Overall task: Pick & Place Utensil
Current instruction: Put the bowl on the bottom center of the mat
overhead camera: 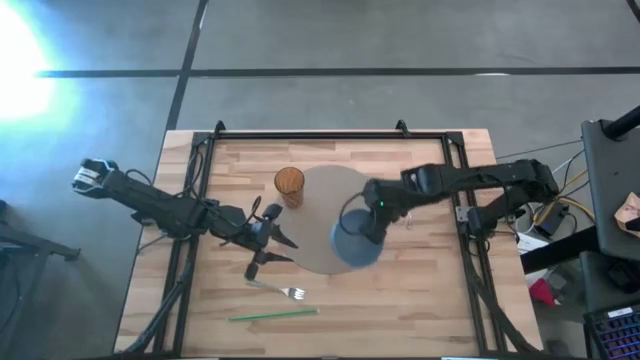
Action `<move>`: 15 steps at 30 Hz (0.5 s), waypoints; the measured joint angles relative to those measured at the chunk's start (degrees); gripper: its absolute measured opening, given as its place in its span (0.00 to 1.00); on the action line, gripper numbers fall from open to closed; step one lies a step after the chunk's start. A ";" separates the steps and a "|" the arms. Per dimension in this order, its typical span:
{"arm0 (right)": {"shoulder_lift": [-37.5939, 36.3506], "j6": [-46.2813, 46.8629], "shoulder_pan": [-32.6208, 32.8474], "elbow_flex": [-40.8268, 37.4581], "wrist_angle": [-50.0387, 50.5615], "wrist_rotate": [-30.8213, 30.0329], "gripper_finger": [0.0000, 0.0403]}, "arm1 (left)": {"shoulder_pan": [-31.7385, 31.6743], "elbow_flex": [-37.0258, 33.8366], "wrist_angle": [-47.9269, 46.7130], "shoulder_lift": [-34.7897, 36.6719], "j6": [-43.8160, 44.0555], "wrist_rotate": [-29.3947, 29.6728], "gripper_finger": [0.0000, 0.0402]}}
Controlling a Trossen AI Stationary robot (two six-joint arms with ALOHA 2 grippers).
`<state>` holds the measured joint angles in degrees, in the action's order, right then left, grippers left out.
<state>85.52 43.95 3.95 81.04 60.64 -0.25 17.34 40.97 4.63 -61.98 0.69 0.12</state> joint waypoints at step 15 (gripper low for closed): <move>0.07 12.91 -14.28 3.01 -0.20 3.67 0.02 | 0.00 -0.02 -4.98 0.02 2.43 -0.02 0.38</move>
<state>85.58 56.87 -10.33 84.05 60.45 3.43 17.34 40.95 -0.35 -61.95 3.12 0.10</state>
